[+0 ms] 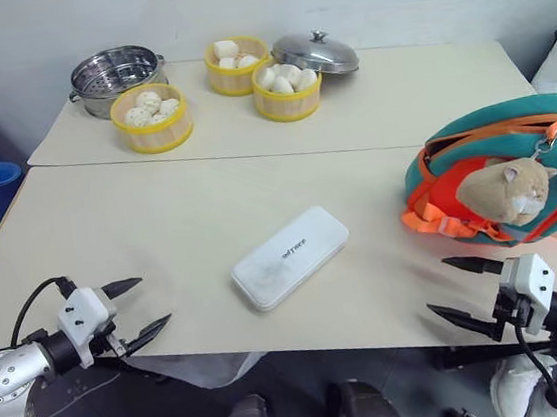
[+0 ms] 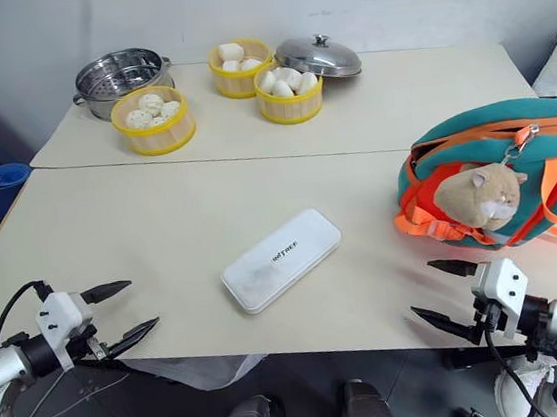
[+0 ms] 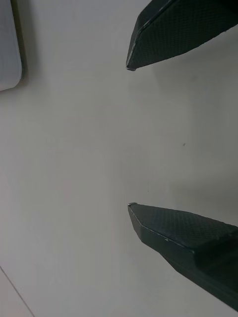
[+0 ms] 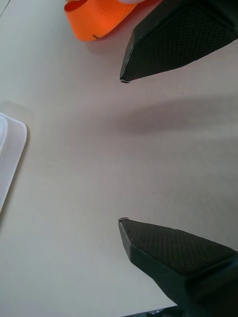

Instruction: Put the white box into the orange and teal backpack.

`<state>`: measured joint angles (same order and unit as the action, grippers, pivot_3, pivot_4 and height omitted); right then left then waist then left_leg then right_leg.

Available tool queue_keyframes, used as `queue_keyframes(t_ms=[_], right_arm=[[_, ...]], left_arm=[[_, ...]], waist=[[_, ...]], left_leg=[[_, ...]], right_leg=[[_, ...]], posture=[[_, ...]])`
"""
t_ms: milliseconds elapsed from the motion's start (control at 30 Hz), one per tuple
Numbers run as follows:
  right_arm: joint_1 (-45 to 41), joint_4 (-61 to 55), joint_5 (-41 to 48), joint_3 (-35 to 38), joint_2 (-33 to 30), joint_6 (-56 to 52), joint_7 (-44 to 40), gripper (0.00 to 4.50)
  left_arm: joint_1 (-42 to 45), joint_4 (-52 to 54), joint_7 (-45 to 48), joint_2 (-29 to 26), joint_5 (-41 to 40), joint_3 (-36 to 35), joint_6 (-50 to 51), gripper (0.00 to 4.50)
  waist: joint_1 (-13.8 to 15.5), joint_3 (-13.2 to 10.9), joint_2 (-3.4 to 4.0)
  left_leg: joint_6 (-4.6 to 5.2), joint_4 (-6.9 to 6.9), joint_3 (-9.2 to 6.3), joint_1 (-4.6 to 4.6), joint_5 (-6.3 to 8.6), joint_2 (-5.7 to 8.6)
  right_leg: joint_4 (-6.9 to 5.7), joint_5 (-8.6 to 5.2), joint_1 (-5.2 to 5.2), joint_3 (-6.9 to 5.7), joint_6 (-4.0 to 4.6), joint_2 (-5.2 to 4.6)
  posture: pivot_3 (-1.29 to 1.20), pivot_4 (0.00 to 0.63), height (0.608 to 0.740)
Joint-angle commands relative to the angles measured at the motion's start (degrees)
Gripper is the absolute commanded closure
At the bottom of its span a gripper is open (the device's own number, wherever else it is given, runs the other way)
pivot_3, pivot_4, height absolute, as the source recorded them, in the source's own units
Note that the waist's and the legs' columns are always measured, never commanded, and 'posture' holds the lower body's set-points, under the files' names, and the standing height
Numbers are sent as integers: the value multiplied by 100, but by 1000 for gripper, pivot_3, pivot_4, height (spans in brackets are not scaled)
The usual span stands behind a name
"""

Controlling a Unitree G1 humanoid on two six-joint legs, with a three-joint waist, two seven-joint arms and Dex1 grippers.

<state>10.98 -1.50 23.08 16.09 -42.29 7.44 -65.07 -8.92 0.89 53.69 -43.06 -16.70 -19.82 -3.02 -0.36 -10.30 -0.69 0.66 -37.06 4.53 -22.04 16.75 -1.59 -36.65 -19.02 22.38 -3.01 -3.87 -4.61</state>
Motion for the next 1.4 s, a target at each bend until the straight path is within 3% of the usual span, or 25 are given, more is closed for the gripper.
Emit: queue_keyframes(t_ms=[33, 167, 233, 267, 367, 533, 700, 800, 1000, 1200, 1400], right_arm=[[-122, -81, 7, 34, -56, 38, 31, 24], [-342, -310, -20, -59, -19, -163, 225, 24], [-640, -513, -475, -260, -69, -123, 532, 24], [-816, -672, -526, -412, -99, -292, 580, 394], [-1596, -1277, -635, -1018, 27, -1372, 1032, 1248], [-2878, -1559, -1404, -1933, 552, -2759, 2087, 2942], [-3739, -899, -2258, -2583, 1137, -3409, 2970, 4500], [-3992, -348, -2589, -2865, 1294, -3239, 3144, 4500], [-4294, 310, -2713, -3017, 1433, -3236, 3062, 4500], [-4221, 122, -2054, -2895, 1347, -3422, 2171, 4500], [-3319, -993, -1463, -2757, 450, -3692, 1005, 4500]], left_arm=[[10, 250, 58, -87, -128, 13, 130, 0], [171, 465, -79, -69, -397, -20, 779, 0], [52, 728, -28, -112, -543, -26, 1118, 0], [-28, 899, -62, -86, -624, -55, 1266, 0], [-376, 1368, -132, -12, -550, 45, 1398, 557], [-320, 1908, -668, 372, -253, 613, 1529, 2066], [-112, 2251, -991, 763, -115, 1263, 1718, 3565], [107, 2204, -1133, 855, 4, 1486, 1844, 4456], [409, 2053, -1116, 831, 77, 1723, 1970, 4456], [788, 1689, -1058, 864, 197, 1908, 1887, 4456], [1393, 1139, -942, 1024, 489, 2312, 1575, 4456]], waist=[[1, 0, 0], [5, 0, 0], [-21, 0, 0], [-50, 0, 0], [-160, -1, 2], [-131, -1, 2], [-110, 0, 0], [-119, 1, -2], [-147, 1, -2], [-129, 1, -2], [-14, 2, -2]], left_leg=[[0, 0, 0, 0, 0, 0], [-1, -2, 0, 0, 0, 0], [-1, -5, 0, 0, 0, 0], [-2, -5, 1, 0, 0, 0], [-7, -1, 0, 0, -1, -1], [-23, -1, -1, 0, -9, -6], [-22, -7, -3, -8, -8, 1], [-21, -7, -3, -11, -9, 3], [-20, -6, 2, -9, -9, -1], [-19, -7, 2, -9, -9, -2], [-9, -10, 0, -8, -4, 0]], right_leg=[[0, 0, 0, 0, 0, 0], [-7, 0, 0, 0, 0, 0], [-12, 0, 2, 0, 0, 0], [-13, 0, 4, 2, 0, -1], [-19, -2, 9, 2, 3, 0], [-35, -8, 18, 1, 15, 6], [-34, -9, 19, -1, 16, 2], [-33, -8, 19, -3, 15, 2], [-39, -8, 21, -2, 15, 11], [-41, -7, 21, -3, 13, 13], [-32, -6, 11, -8, 12, 9]], posture=[[0, 150, 740], [0, 150, 740], [0, 150, 740], [0, 150, 740], [0, 150, 740], [0, 150, 740], [0, 150, 740], [0, 150, 740], [0, 150, 740], [0, 150, 740], [0, 150, 740]])
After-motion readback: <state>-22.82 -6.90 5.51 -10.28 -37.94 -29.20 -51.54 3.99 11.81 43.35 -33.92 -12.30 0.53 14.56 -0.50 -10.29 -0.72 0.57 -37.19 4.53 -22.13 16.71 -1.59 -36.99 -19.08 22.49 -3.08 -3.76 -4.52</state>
